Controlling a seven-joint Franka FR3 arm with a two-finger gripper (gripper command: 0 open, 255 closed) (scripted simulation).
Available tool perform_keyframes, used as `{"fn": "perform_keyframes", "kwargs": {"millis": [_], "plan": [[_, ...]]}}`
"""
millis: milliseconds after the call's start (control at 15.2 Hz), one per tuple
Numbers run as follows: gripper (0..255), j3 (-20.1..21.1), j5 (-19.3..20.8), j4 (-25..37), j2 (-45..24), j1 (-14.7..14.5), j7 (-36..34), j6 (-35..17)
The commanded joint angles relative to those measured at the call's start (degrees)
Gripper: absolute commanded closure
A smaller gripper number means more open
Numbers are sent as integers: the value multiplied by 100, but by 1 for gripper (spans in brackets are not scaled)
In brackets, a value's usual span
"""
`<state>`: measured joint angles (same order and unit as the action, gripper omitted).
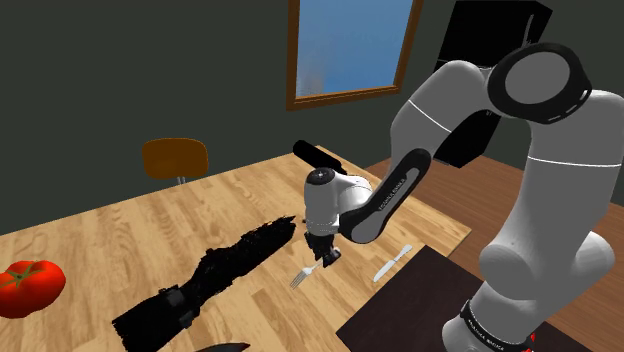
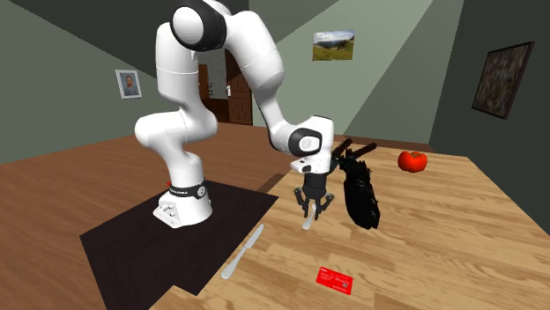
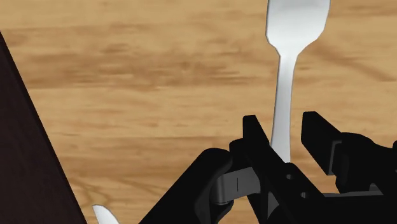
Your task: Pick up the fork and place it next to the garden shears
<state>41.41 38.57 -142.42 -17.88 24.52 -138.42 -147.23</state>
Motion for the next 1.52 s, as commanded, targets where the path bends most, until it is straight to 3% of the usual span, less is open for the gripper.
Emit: {"fn": "perform_keyframes", "kwargs": {"millis": [0,792,1188,1452], "plan": [[255,120,-197,-29,128,108,173,47],[255,1034,-2150,-171,1439,737,1636,546],[255,1113,-3120,-126,2135,724,2383,925],[255,1130,-3536,-97,2460,556,2548,1154]]}}
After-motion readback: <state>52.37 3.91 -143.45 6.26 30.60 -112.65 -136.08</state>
